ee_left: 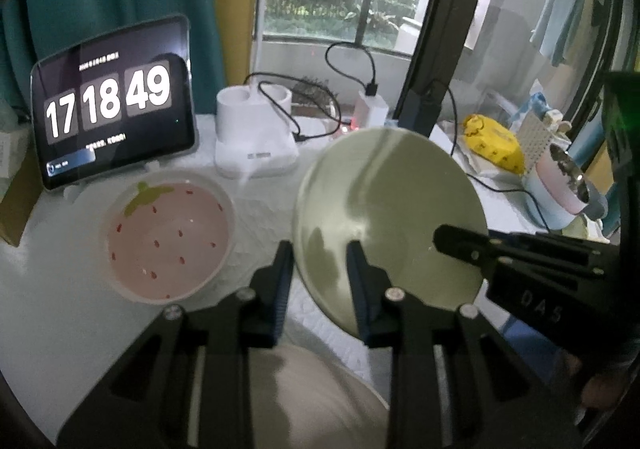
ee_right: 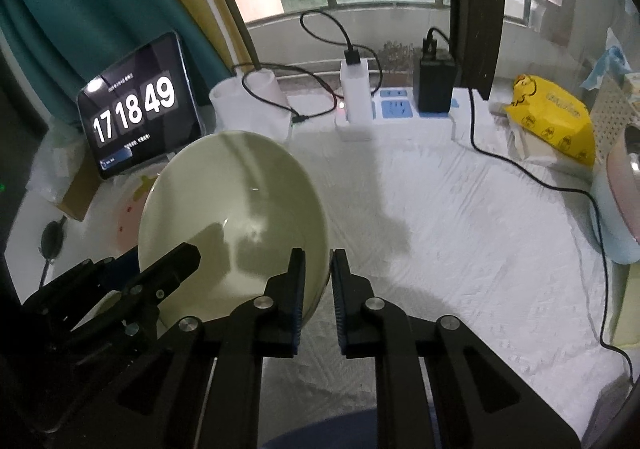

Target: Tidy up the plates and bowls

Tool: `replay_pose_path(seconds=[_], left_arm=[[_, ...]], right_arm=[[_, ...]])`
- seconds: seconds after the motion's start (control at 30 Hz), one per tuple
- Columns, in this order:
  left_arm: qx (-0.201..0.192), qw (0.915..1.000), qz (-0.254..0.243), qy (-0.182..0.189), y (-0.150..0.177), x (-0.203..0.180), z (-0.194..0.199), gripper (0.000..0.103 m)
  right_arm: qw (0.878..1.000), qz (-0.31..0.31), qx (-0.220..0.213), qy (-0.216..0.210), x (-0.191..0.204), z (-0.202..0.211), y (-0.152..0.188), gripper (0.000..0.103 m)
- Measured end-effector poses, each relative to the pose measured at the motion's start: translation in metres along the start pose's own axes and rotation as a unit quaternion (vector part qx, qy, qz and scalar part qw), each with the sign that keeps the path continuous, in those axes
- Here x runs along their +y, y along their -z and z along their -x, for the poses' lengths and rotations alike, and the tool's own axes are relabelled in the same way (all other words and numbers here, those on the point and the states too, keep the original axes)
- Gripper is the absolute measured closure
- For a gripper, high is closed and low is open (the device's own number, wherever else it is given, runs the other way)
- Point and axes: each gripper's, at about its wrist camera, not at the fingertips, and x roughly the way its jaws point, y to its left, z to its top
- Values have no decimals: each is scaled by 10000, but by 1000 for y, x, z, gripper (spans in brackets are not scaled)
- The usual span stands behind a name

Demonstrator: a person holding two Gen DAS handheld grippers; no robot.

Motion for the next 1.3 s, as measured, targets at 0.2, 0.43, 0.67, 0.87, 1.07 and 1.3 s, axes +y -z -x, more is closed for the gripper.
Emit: replay_pose_path(seconds=[0.2,0.43,0.67,0.87,1.07,1.3], left_arm=[[-194,9998,-51,23,-1,-7,20,75],[-340,9994,-78,60,2,-12,42,75],[-464,9988,-97,134,9,-18,61,75],[-549,9982,-139,190,15,-25,75,75],[-579,9978,-194,239,20,-32,84,75],[-614,9974,-266,280,26,-42,94,75]], right_arm=[[9998,10,-178,-5,1,21,3,89],[9994,20,-349,-9,3,43,10,89],[9988,11,-494,15,5,65,19,89],[9982,-18,-597,30,4,81,28,89],[9977,-47,-668,52,1,92,37,89],[9972,-82,-741,84,-4,106,48,89]])
